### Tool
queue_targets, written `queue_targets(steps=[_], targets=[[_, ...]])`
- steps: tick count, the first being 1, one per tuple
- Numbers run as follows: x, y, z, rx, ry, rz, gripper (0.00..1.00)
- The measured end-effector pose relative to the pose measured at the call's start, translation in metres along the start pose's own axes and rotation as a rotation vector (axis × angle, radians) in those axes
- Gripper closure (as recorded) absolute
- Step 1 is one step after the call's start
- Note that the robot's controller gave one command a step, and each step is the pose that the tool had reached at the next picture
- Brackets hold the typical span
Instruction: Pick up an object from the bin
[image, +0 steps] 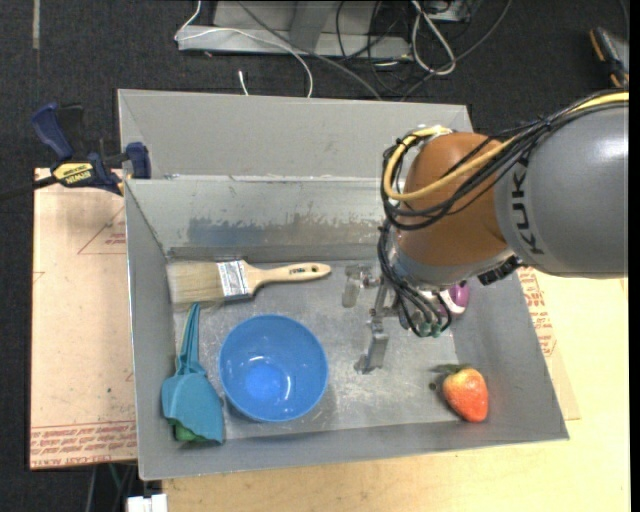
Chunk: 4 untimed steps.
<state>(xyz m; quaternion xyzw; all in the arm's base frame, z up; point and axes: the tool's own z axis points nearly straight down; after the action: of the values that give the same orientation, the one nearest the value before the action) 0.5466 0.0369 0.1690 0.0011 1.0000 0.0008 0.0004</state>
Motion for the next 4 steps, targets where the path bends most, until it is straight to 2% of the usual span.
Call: queue_targets(steps=[2, 3, 4], targets=[[-0.004, 0.001, -0.007, 0.001, 0.005, -0.025, 0.0], [0.031, 0.005, -0.026, 0.001, 0.006, 0.18, 0.0], [0.015, 0.02, -0.001, -0.001, -0.013, 0.177, 0.0]])
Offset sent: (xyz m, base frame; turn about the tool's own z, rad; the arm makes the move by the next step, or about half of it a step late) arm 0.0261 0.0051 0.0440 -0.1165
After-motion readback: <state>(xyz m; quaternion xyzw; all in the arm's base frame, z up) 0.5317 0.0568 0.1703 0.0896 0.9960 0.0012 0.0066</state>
